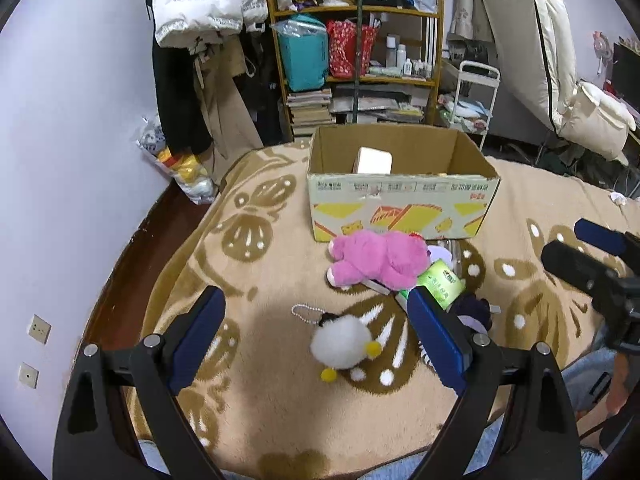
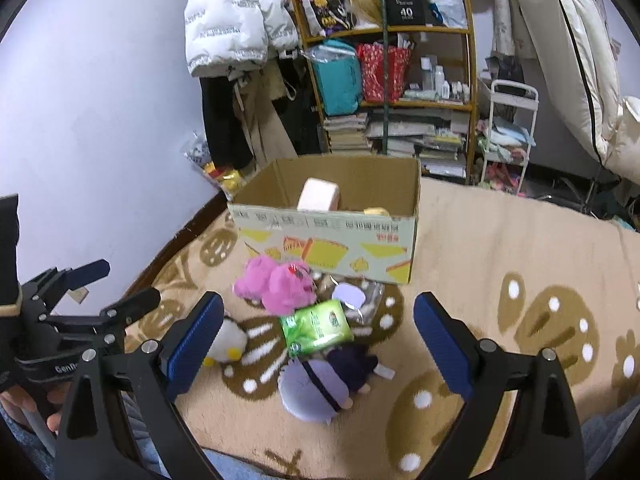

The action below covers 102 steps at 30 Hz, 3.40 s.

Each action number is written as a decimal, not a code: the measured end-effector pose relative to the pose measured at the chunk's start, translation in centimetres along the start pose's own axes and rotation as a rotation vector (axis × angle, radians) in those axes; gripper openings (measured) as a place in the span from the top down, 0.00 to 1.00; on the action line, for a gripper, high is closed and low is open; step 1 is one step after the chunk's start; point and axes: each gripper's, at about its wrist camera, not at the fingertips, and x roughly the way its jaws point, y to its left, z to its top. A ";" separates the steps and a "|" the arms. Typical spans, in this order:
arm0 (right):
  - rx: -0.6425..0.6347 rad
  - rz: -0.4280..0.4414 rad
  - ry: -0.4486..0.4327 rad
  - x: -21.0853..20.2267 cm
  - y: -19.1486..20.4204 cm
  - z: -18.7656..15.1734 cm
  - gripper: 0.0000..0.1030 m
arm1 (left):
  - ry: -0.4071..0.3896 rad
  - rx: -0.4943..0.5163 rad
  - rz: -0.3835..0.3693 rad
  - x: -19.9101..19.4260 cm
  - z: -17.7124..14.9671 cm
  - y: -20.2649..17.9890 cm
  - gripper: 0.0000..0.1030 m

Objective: Organize soft objects
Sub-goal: 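Withdraw both tools from the box back toward the remaining toys, then grasp the white fluffy chick with the left tool while the right tool grasps the purple doll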

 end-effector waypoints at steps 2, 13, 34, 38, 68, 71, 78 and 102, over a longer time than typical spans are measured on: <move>0.002 -0.005 0.019 0.6 -0.1 -0.4 0.03 | 0.013 -0.001 0.001 0.5 0.0 0.0 0.11; 0.008 -0.006 0.091 3.4 -0.3 -1.2 0.03 | 0.062 -0.011 0.013 3.5 -0.2 0.0 0.11; 0.004 -0.072 0.250 8.5 -0.9 -2.4 0.03 | 0.203 -0.033 0.012 8.8 -1.1 -0.4 0.11; 0.007 -0.079 0.273 9.2 -1.0 -2.6 0.03 | 0.220 -0.051 0.005 9.5 -1.2 -0.3 0.11; 0.064 -0.051 0.505 14.2 -1.9 -5.8 0.03 | 0.411 -0.033 0.019 15.7 -3.8 -0.7 0.25; 0.050 -0.048 0.508 14.2 -1.7 -5.9 0.03 | 0.422 -0.038 0.010 16.0 -4.0 -0.7 0.32; 0.048 -0.047 0.508 14.5 -1.1 -5.9 0.03 | 0.424 -0.028 -0.011 16.0 -4.1 -1.0 0.43; -0.012 -0.042 0.493 14.4 0.2 -6.0 0.26 | 0.409 -0.001 -0.048 14.7 -4.5 -2.2 0.67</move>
